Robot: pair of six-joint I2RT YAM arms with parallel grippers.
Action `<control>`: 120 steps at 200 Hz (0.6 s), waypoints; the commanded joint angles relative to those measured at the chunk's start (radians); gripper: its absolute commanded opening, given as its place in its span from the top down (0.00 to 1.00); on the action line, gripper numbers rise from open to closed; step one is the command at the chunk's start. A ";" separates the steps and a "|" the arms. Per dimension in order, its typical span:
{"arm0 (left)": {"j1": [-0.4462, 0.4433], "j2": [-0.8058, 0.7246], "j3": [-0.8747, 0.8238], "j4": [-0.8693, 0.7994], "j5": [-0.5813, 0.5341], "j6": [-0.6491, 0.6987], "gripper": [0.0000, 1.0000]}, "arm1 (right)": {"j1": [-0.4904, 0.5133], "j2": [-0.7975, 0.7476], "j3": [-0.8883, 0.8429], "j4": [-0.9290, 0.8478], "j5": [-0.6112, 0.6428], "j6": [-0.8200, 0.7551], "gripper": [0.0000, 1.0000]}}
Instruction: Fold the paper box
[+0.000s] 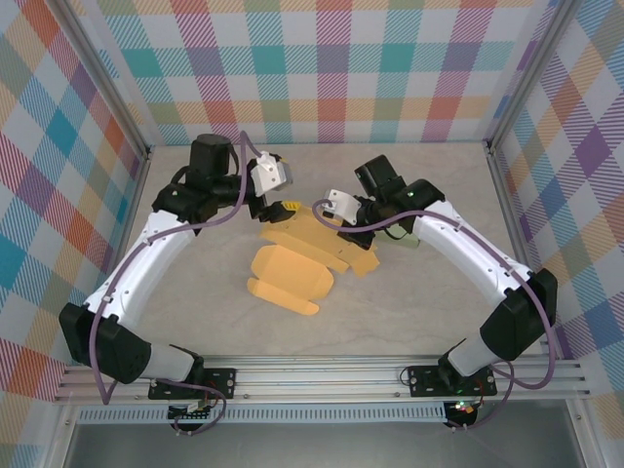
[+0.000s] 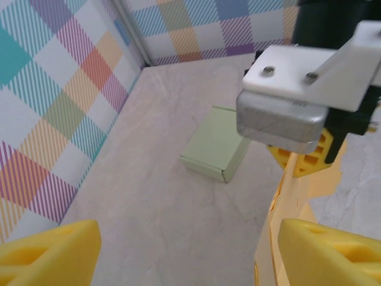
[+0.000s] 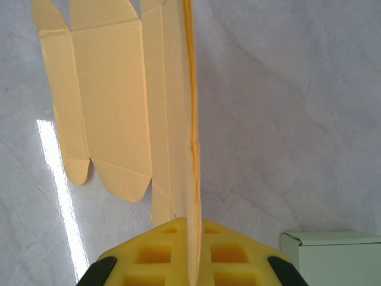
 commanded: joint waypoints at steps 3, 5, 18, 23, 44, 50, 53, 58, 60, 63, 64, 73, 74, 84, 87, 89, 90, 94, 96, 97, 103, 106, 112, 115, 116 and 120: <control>0.008 0.024 0.025 -0.136 0.067 0.093 0.25 | 0.005 0.005 0.046 -0.036 -0.048 -0.025 1.00; 0.008 0.024 0.025 -0.137 0.067 0.094 0.25 | 0.005 0.006 0.047 -0.038 -0.050 -0.025 1.00; 0.008 0.028 0.025 -0.144 0.075 0.097 0.26 | 0.005 0.010 0.055 -0.045 -0.057 -0.025 1.00; 0.007 0.031 0.025 -0.146 0.081 0.097 0.27 | 0.004 0.012 0.058 -0.048 -0.061 -0.025 1.00; 0.001 0.044 0.032 -0.152 0.089 0.097 0.28 | 0.005 0.029 0.080 -0.070 -0.079 -0.025 1.00; -0.002 0.049 0.035 -0.156 0.088 0.097 0.28 | 0.007 0.036 0.090 -0.080 -0.081 -0.025 1.00; -0.004 0.053 0.038 -0.158 0.086 0.097 0.28 | 0.008 0.040 0.094 -0.084 -0.081 -0.025 1.00; -0.006 0.058 0.042 -0.163 0.085 0.097 0.29 | 0.007 0.047 0.101 -0.090 -0.082 -0.024 1.00; -0.007 0.060 0.043 -0.164 0.086 0.097 0.29 | 0.008 0.050 0.104 -0.093 -0.082 -0.025 1.00; -0.008 0.063 0.045 -0.167 0.085 0.097 0.30 | 0.008 0.053 0.108 -0.097 -0.082 -0.025 1.00; -0.008 0.065 0.046 -0.168 0.086 0.097 0.30 | 0.008 0.055 0.110 -0.097 -0.082 -0.025 1.00; -0.012 0.075 0.052 -0.176 0.081 0.097 0.32 | 0.010 0.064 0.121 -0.107 -0.081 -0.026 1.00; -0.012 0.077 0.053 -0.176 0.079 0.097 0.32 | 0.010 0.066 0.121 -0.107 -0.081 -0.026 1.00; -0.013 0.085 0.055 -0.178 0.072 0.096 0.36 | 0.011 0.075 0.130 -0.111 -0.079 -0.026 1.00; -0.014 0.089 0.056 -0.180 0.069 0.095 0.36 | 0.011 0.076 0.132 -0.112 -0.078 -0.026 1.00; -0.015 0.090 0.058 -0.181 0.069 0.094 0.37 | 0.011 0.078 0.133 -0.112 -0.078 -0.026 1.00; -0.015 0.091 0.057 -0.180 0.069 0.093 0.37 | 0.011 0.078 0.134 -0.112 -0.079 -0.026 1.00; -0.015 0.093 0.057 -0.181 0.068 0.093 0.38 | 0.012 0.081 0.136 -0.113 -0.079 -0.026 1.00; -0.015 0.094 0.057 -0.182 0.069 0.093 0.39 | 0.012 0.082 0.137 -0.113 -0.079 -0.026 1.00; -0.015 0.095 0.057 -0.182 0.070 0.093 0.39 | 0.012 0.083 0.138 -0.114 -0.079 -0.026 1.00; -0.015 0.097 0.058 -0.188 0.075 0.096 0.42 | 0.013 0.087 0.141 -0.114 -0.079 -0.027 1.00; -0.016 0.099 0.060 -0.190 0.078 0.099 0.43 | 0.012 0.089 0.143 -0.116 -0.080 -0.028 1.00; -0.016 0.100 0.060 -0.194 0.084 0.103 0.46 | 0.013 0.094 0.147 -0.119 -0.080 -0.028 1.00; -0.016 0.102 0.060 -0.197 0.087 0.105 0.48 | 0.014 0.095 0.150 -0.120 -0.079 -0.028 1.00; -0.016 0.102 0.061 -0.199 0.088 0.106 0.49 | 0.013 0.096 0.151 -0.121 -0.079 -0.028 1.00; -0.016 0.104 0.064 -0.204 0.092 0.109 0.50 | 0.013 0.099 0.155 -0.125 -0.079 -0.028 1.00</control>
